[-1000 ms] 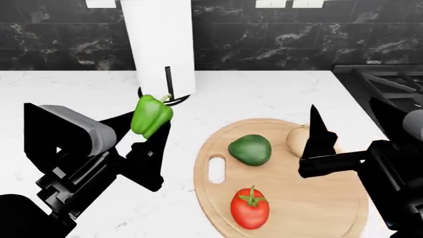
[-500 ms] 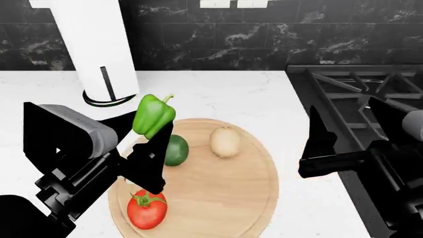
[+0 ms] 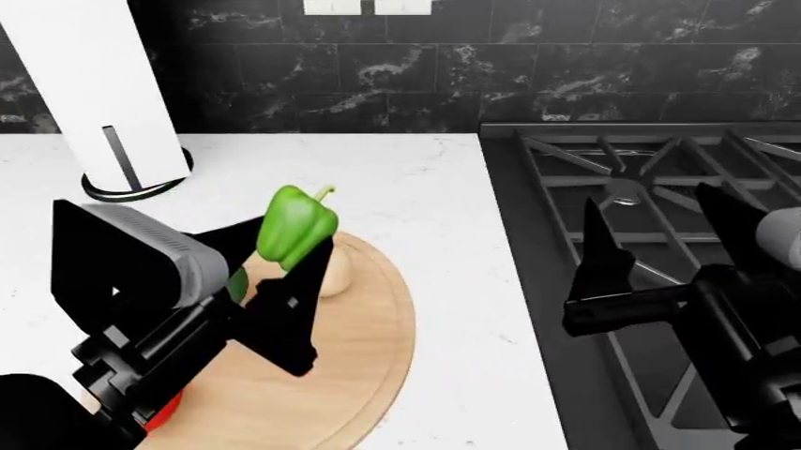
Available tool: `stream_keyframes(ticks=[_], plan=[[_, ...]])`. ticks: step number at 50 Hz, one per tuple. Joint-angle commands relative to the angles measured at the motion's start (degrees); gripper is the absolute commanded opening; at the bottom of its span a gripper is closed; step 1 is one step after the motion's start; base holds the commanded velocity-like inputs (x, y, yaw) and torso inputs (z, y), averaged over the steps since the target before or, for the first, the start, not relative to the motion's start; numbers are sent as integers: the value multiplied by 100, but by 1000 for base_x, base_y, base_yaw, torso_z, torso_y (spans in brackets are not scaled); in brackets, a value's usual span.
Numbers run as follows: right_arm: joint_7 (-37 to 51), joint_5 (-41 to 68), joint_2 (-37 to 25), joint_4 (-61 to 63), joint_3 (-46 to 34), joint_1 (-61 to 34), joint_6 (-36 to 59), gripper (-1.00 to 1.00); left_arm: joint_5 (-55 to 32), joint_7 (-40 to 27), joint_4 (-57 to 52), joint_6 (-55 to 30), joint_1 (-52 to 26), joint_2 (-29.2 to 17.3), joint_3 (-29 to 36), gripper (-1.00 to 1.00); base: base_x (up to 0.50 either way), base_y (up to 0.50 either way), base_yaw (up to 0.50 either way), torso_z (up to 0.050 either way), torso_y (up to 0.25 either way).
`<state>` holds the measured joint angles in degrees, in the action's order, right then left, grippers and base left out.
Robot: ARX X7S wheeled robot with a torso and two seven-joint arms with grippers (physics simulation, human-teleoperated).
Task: Place the avocado, onion, tomato and bell pepper on the cutting board.
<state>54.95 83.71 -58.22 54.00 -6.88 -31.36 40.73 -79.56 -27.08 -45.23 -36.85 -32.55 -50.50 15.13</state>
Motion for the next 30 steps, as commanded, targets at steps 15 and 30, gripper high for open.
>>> stream_keyframes(ticks=[15,30], plan=[[-196,-121,196,-156,-255,-254,129,100,-364,-123,-103,-235,39,-316,94,-100,0,0,0,0,1],[-431,-288,272,-271,-300,-239,93,100,-1263,-504,-235,-431,-266,-622,121,-100,0,0,0,0,0]])
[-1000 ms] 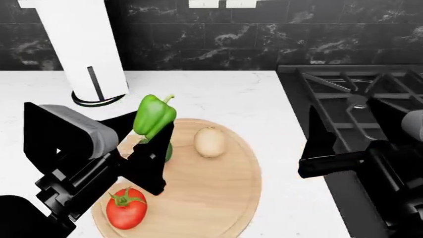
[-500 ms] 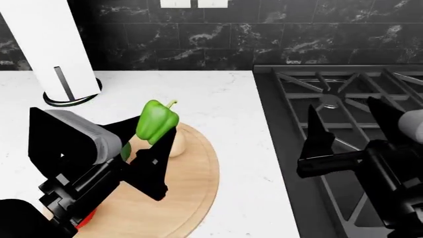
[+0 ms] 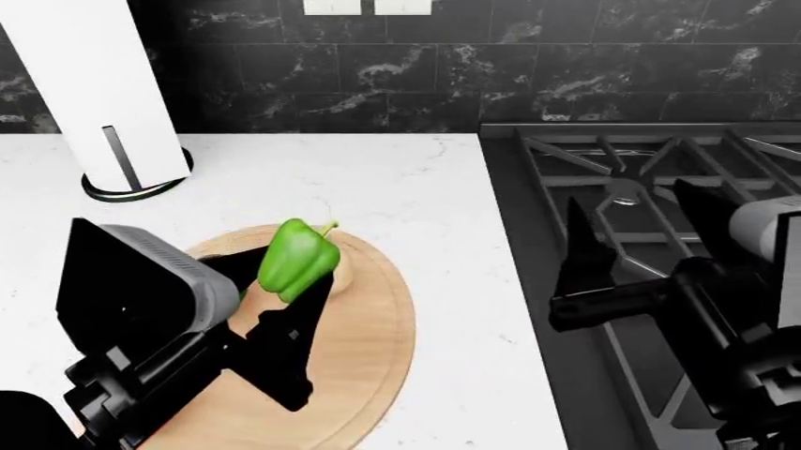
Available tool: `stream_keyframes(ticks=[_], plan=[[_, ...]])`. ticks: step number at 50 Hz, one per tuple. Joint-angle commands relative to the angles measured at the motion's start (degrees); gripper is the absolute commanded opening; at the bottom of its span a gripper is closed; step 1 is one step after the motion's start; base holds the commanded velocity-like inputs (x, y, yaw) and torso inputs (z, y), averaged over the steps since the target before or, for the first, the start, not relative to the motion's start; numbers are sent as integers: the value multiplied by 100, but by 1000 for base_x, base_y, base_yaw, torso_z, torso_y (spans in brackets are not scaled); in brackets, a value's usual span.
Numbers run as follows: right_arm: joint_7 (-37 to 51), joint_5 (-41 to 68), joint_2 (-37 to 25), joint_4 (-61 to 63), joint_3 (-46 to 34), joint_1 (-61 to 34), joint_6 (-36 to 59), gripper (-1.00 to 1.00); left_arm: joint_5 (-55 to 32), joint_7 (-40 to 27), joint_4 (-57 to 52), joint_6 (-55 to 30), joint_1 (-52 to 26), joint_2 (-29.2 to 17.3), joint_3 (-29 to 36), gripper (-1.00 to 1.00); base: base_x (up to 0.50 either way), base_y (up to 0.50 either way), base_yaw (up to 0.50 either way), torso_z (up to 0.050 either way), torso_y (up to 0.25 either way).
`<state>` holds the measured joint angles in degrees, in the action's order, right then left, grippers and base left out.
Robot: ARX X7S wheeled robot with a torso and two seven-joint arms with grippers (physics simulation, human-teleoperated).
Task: Place the avocado, onion, tomato and bell pepper on the cutting board.
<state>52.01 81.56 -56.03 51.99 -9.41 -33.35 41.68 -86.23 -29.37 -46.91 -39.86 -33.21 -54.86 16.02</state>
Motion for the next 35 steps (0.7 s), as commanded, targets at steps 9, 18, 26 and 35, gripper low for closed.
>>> stream_keyframes(ticks=[9,18,26,35], plan=[[-217,-149,55,-108,-13,17,-64,100,-697,-350,-152,-56,-55,-299,-35,-100,0,0,0,0,0],[-292,-242,56,-109,17,109,-129,100,-1212,-543,-314,24,-10,-545,-120,-100,0,0,0,0,0],[-393,-341,112,-165,-17,111,-151,100,-1231,-630,-411,21,111,-688,-159,-100,0,0,0,1,1],[-413,-393,75,-171,40,189,-211,100,-1555,-786,-451,113,279,-778,-142,-100,0,0,0,0,0]])
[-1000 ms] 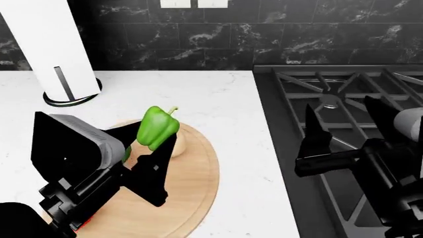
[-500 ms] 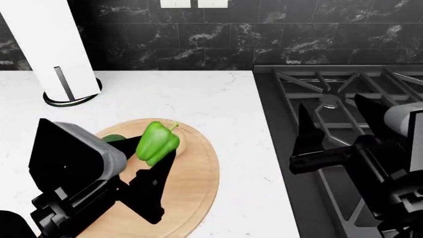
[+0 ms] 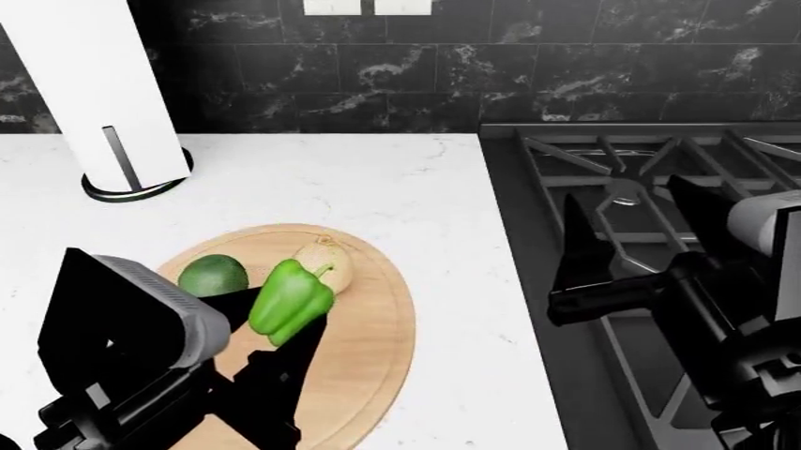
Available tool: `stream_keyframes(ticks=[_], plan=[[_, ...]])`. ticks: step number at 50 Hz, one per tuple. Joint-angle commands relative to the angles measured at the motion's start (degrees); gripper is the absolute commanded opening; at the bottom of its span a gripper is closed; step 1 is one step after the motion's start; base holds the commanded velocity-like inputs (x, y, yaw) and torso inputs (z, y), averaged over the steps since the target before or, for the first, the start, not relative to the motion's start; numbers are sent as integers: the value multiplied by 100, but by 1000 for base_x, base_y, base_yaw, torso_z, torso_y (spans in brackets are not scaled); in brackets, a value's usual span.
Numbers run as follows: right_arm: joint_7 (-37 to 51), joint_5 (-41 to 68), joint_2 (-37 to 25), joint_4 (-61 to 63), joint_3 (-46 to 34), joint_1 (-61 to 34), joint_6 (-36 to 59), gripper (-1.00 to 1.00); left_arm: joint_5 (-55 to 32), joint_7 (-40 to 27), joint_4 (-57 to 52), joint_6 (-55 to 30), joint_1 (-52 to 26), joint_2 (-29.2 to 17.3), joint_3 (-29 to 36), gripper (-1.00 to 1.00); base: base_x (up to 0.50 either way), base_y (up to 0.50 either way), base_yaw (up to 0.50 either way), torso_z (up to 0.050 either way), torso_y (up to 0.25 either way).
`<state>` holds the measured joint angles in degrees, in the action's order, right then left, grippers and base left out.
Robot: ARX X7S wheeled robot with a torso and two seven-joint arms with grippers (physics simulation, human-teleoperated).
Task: Place the avocado, onion, tomato and bell pepper on the cutting board.
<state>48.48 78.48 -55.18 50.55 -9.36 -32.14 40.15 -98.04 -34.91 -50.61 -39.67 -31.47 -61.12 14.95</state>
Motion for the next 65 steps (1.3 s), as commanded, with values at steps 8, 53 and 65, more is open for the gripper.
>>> stream_keyframes(ticks=[8,53,65], plan=[[-43,-78,-48,27,99,122,-119,100,-394,-309,-118,65,155,-192,-10,-100,0,0,0,0,0],[67,-15,-183,169,195,204,-211,100,-265,-373,33,-306,282,-88,349,100,0,0,0,0,0],[62,-23,-179,171,167,190,-207,100,-235,-336,48,-339,280,-75,367,100,0,0,0,0,0]])
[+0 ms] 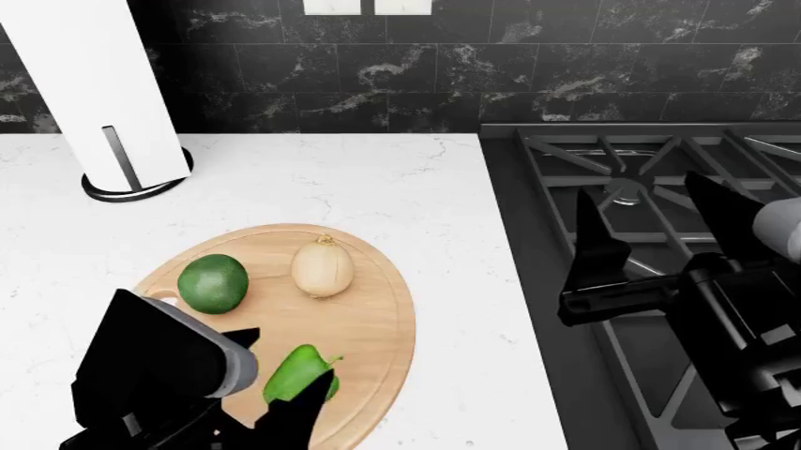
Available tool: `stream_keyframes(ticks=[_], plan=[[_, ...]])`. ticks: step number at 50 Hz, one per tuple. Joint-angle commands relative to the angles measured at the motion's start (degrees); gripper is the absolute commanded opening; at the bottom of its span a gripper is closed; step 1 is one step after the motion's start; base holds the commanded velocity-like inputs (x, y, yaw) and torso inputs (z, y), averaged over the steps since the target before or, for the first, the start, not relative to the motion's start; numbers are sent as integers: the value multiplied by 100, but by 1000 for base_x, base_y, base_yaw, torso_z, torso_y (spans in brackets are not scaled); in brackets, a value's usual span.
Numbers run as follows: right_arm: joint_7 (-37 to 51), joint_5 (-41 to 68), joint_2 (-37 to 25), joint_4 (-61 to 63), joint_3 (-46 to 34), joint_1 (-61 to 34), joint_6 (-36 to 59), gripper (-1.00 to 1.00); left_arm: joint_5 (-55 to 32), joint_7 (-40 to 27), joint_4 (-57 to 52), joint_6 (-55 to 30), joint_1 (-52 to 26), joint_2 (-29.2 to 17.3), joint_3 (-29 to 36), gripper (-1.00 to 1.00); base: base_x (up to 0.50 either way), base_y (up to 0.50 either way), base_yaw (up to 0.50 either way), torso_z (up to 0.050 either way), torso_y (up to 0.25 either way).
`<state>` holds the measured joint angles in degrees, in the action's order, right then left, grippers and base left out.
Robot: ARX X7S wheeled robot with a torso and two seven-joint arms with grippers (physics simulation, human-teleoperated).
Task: Place the avocado, onion, tomato and bell pepper on the cutting board.
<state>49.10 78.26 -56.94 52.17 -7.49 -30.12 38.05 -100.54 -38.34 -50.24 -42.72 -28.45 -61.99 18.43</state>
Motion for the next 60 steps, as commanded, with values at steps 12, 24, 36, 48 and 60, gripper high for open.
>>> stream_keyframes(ticks=[12,24,36,48,60], plan=[[38,22,5,15,-51,-70,19,100,-92,54,-142,120,-43,-140,-200,100,0,0,0,0,0],[19,-15,19,-2,-76,-57,13,100,-212,186,-279,355,-74,-320,-537,100,0,0,0,0,0],[63,44,84,-14,-174,-186,69,100,-191,437,-302,785,21,-416,-1078,100,0,0,0,0,0],[237,297,104,85,-326,-477,228,100,-114,517,-164,1010,171,-445,-1382,100,0,0,0,0,0],[619,736,56,501,-458,-789,358,100,15,543,-252,1292,748,-626,-1967,100,0,0,0,0,0]])
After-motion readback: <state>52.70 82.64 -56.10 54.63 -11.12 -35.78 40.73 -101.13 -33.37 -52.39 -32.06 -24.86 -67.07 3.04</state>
